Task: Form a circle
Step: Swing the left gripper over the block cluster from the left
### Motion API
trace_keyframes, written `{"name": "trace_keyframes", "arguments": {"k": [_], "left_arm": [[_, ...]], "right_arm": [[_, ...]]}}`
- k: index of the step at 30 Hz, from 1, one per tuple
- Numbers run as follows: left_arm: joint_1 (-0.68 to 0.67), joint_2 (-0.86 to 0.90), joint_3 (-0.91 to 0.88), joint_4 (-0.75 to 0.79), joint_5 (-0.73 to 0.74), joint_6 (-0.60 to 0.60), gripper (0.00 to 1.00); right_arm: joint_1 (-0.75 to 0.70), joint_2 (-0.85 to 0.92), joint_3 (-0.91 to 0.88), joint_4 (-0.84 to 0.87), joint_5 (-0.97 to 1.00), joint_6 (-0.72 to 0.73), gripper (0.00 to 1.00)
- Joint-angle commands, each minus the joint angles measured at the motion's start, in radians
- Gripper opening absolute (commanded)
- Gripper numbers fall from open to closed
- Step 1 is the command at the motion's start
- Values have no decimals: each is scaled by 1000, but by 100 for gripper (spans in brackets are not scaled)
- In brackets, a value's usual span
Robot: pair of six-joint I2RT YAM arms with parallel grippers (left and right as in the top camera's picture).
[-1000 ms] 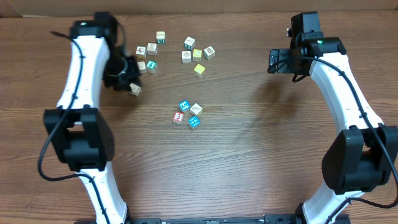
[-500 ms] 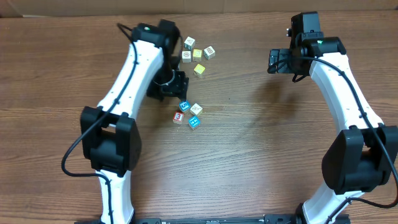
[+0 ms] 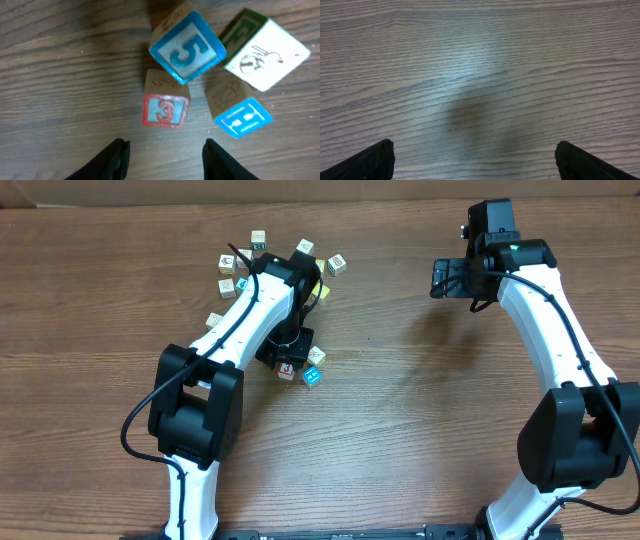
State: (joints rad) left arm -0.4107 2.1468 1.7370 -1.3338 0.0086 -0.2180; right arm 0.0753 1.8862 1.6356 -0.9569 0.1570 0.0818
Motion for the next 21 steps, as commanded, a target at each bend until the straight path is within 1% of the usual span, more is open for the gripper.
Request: {"name": "trace_keyframes", "arguments": {"k": [1, 4, 6, 11, 14, 19, 20, 21], "left_arm": [[7, -26, -31, 18, -16, -15, 49], [7, -26, -61, 53, -15, -14, 52], [4, -26, -84, 77, -15, -14, 51], [5, -26, -112, 109, -15, -15, 40], [8, -26, -112, 113, -16, -15, 40], [8, -26, -112, 125, -13, -23, 41], [6, -26, -112, 127, -11, -23, 47], [6, -26, -112, 128, -11, -23, 49]], "right_arm": [[1, -14, 8, 5, -1, 3, 100], [1, -14, 8, 5, -1, 3, 100], [1, -14, 8, 5, -1, 3, 100], [1, -14, 8, 5, -1, 3, 100], [1, -14, 8, 5, -1, 3, 100], [1, -14, 8, 5, -1, 3, 100], [1, -14, 8, 5, -1, 3, 100], [1, -14, 8, 5, -1, 3, 100]]}}
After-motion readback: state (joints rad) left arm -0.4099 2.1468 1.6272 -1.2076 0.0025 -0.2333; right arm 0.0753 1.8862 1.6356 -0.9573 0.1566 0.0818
